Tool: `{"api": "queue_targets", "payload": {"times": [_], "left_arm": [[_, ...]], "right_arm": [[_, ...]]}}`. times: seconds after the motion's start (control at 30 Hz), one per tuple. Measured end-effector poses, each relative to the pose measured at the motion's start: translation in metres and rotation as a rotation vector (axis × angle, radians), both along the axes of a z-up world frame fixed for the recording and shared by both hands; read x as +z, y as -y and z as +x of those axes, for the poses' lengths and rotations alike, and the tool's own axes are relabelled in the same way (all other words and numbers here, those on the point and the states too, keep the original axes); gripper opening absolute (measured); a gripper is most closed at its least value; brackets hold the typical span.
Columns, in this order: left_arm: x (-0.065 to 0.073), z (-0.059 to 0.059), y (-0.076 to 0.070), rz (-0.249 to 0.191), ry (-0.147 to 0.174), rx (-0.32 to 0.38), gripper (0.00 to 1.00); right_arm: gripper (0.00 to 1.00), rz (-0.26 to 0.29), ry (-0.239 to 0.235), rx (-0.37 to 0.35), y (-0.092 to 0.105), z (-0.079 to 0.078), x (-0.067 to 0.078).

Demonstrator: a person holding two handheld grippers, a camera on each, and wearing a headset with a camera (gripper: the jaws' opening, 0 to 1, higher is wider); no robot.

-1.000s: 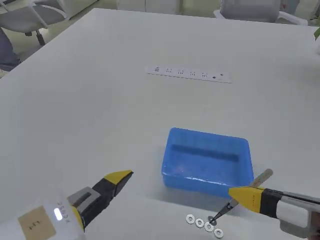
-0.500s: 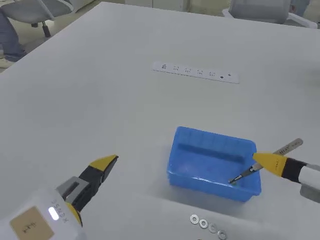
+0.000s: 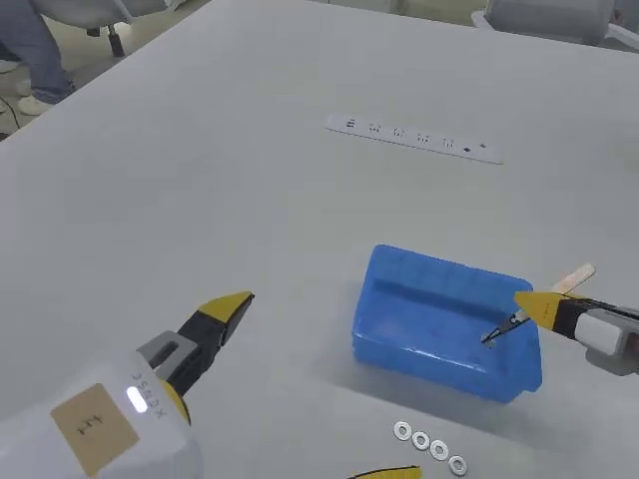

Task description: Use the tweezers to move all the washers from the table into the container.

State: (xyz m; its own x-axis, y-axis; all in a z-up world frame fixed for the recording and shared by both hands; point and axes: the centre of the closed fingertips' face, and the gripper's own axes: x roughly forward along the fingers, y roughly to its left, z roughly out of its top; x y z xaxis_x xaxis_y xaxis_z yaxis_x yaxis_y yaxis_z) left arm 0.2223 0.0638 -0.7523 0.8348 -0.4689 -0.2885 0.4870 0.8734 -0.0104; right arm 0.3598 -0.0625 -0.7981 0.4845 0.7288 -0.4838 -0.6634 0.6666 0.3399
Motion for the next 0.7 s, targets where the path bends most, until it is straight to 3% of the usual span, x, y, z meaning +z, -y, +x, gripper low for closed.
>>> {"api": "queue_targets", "payload": {"times": [0.07,0.23,0.33,0.57,0.63,0.7], "left_arm": [[0.0,0.0,0.0,-0.001,-0.002,0.002,0.99],[-0.001,0.0,0.0,0.001,-0.005,0.003,0.99],[-0.001,0.0,-0.001,0.002,-0.009,0.003,0.98],[-0.002,-0.001,0.0,0.004,-0.015,-0.004,0.97],[0.001,-0.002,0.003,-0.02,-0.005,-0.012,0.98],[0.001,-0.002,0.002,-0.013,-0.004,-0.011,0.98]], "right_arm": [[0.02,-0.051,0.032,0.026,0.0,0.001,-0.005],[0.02,-0.067,0.061,0.063,-0.006,0.001,-0.01],[0.02,-0.14,0.106,0.116,-0.007,0.0,-0.016],[0.03,-0.137,0.112,0.131,-0.008,-0.004,-0.015],[0.03,-0.128,0.127,0.121,-0.006,-0.004,-0.01],[0.03,-0.107,0.139,0.108,-0.005,-0.005,-0.002]]}}
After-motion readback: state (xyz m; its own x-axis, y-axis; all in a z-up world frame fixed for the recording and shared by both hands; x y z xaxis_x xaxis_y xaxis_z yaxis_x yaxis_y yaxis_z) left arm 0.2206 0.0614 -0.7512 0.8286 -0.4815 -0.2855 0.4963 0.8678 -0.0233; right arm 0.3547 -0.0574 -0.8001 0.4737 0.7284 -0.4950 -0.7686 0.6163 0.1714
